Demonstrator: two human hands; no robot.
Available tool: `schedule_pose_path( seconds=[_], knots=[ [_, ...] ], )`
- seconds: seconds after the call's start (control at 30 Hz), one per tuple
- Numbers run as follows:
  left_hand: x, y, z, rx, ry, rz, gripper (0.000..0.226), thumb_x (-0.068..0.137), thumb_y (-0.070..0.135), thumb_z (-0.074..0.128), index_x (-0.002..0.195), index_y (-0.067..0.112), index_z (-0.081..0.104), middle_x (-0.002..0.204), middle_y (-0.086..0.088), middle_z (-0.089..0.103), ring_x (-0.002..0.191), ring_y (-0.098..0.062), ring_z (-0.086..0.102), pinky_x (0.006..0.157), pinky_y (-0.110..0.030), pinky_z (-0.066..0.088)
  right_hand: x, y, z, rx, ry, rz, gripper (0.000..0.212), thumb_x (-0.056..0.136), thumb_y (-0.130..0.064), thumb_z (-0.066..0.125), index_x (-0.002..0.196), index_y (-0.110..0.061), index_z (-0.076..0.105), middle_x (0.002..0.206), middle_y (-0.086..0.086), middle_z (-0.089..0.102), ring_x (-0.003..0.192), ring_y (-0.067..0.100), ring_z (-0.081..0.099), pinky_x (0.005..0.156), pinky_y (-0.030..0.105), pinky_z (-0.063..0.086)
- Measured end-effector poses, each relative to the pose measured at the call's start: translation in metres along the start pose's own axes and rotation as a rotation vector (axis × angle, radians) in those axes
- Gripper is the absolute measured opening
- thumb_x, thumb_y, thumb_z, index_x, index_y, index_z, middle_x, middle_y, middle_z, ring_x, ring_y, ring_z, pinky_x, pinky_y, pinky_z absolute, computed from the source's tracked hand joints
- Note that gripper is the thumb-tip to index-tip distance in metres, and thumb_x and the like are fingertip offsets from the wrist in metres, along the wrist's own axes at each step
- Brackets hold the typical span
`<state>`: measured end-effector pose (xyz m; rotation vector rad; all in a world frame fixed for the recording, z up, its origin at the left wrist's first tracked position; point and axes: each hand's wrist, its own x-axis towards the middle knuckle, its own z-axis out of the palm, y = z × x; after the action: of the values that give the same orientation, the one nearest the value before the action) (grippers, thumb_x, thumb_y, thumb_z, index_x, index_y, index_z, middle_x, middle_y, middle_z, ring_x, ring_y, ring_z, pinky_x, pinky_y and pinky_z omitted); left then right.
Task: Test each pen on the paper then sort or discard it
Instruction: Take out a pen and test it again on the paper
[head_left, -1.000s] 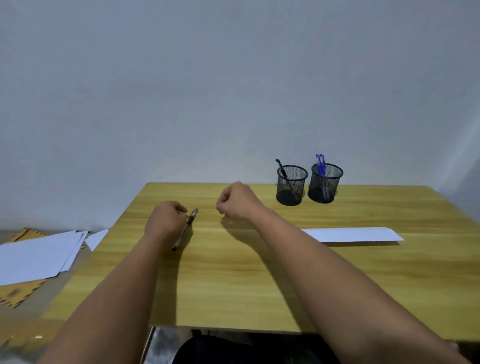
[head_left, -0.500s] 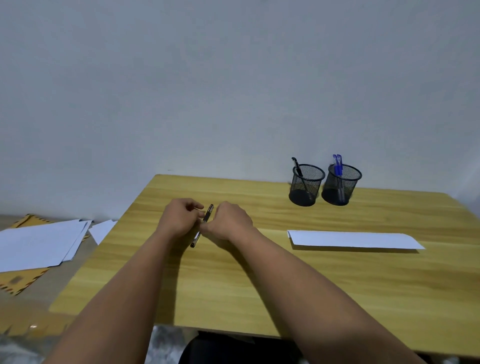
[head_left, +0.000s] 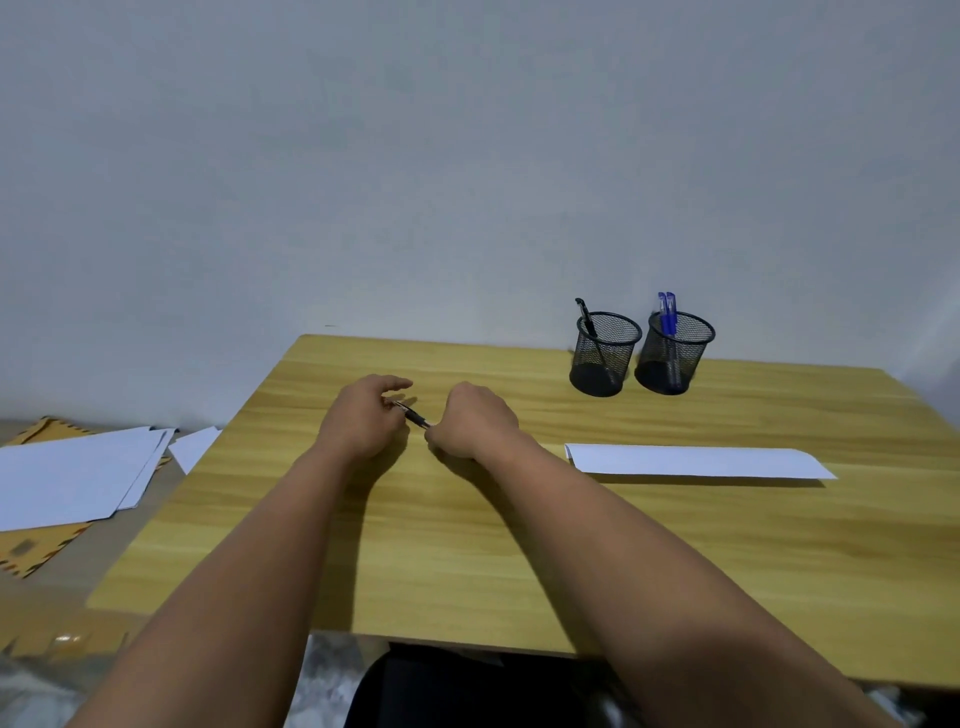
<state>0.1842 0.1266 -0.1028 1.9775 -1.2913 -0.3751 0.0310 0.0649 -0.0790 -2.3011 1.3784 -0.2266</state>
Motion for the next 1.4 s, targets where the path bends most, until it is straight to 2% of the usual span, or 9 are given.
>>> schedule_pose_path(
  seconds=[0.1,0.2,0.33,0.43,0.57,0.73,1.0,1.27,1.4],
  knots=[
    [-0.004,0.006,0.004,0.126,-0.067,0.024,0.031,0.087,0.016,0.067,0.115,0.025,0.075,0.109,0.003,0.073,0.101,-0.017,0.067,0.088,-0.034,0.055,0.004,0.022,-0.008,0.211,-0.017,-0.004,0.019,0.089,-0.03,0.075,0.086,-0.013,0.067,0.089,0.006,0.072,0.082,0.029,0.068,0.071,0.041,0.056],
    [-0.006,0.017,0.008,0.123,-0.097,0.047,0.015,0.088,0.022,0.073,0.102,0.023,0.078,0.098,0.003,0.075,0.095,-0.017,0.067,0.084,-0.034,0.055,0.002,0.05,-0.026,0.755,-0.041,0.092,0.012,0.092,-0.007,0.07,0.08,-0.008,0.067,0.068,0.011,0.061,0.051,0.02,0.055,0.052,0.033,0.048],
    [-0.004,0.06,0.025,-0.11,-0.108,0.135,0.01,0.091,0.018,0.073,0.099,0.017,0.078,0.093,0.003,0.076,0.09,-0.009,0.068,0.081,-0.024,0.053,-0.013,0.079,-0.064,1.061,0.047,0.17,0.013,0.099,-0.02,0.072,0.1,-0.007,0.073,0.072,0.004,0.068,0.05,0.013,0.058,0.048,0.023,0.045],
    [-0.004,0.105,0.041,-0.221,-0.104,0.244,0.011,0.092,0.019,0.072,0.1,0.014,0.077,0.088,0.001,0.075,0.072,-0.003,0.061,0.064,-0.011,0.043,-0.017,0.096,-0.08,1.195,0.123,0.17,0.02,0.107,-0.025,0.06,0.11,-0.009,0.072,0.074,0.001,0.065,0.049,0.01,0.055,0.047,0.022,0.041],
    [-0.004,0.145,0.064,-0.287,-0.195,0.223,0.017,0.094,0.027,0.07,0.098,0.012,0.076,0.083,-0.006,0.071,0.065,-0.011,0.051,0.062,-0.024,0.041,-0.026,0.119,-0.102,1.411,0.272,0.199,0.012,0.103,-0.015,0.055,0.1,-0.011,0.066,0.064,0.003,0.056,0.044,0.012,0.049,0.046,0.022,0.037],
    [-0.013,0.181,0.085,-0.411,-0.315,0.2,0.02,0.095,0.026,0.069,0.097,0.008,0.076,0.087,-0.01,0.077,0.08,-0.014,0.068,0.074,-0.03,0.049,-0.039,0.147,-0.119,1.243,0.354,0.145,0.021,0.104,-0.022,0.057,0.09,-0.011,0.067,0.06,0.001,0.057,0.04,0.01,0.043,0.043,0.022,0.031],
    [-0.025,0.223,0.109,-0.599,-0.456,0.068,0.028,0.097,0.019,0.066,0.09,-0.007,0.071,0.062,-0.006,0.055,0.057,-0.016,0.052,0.062,-0.026,0.054,-0.041,0.172,-0.125,1.323,0.535,0.168,0.038,0.113,-0.024,0.048,0.078,-0.01,0.056,0.046,-0.001,0.039,0.031,0.008,0.03,0.036,0.018,0.023],
    [-0.024,0.236,0.108,-0.619,-0.541,-0.011,0.028,0.1,0.025,0.062,0.087,0.001,0.069,0.064,-0.005,0.053,0.055,-0.011,0.056,0.07,-0.031,0.062,-0.021,0.174,-0.128,1.189,0.647,0.264,0.044,0.105,-0.034,0.053,0.065,-0.019,0.061,0.043,-0.011,0.05,0.051,0.017,0.042,0.055,0.03,0.031],
    [-0.023,0.24,0.106,-0.631,-0.569,-0.034,0.027,0.101,0.027,0.061,0.087,0.005,0.067,0.064,-0.003,0.053,0.057,-0.011,0.057,0.072,-0.032,0.061,-0.019,0.164,-0.13,1.169,0.685,0.297,0.045,0.107,-0.032,0.05,0.065,-0.018,0.057,0.056,-0.001,0.055,0.05,0.019,0.049,0.053,0.029,0.038]
  ],
)
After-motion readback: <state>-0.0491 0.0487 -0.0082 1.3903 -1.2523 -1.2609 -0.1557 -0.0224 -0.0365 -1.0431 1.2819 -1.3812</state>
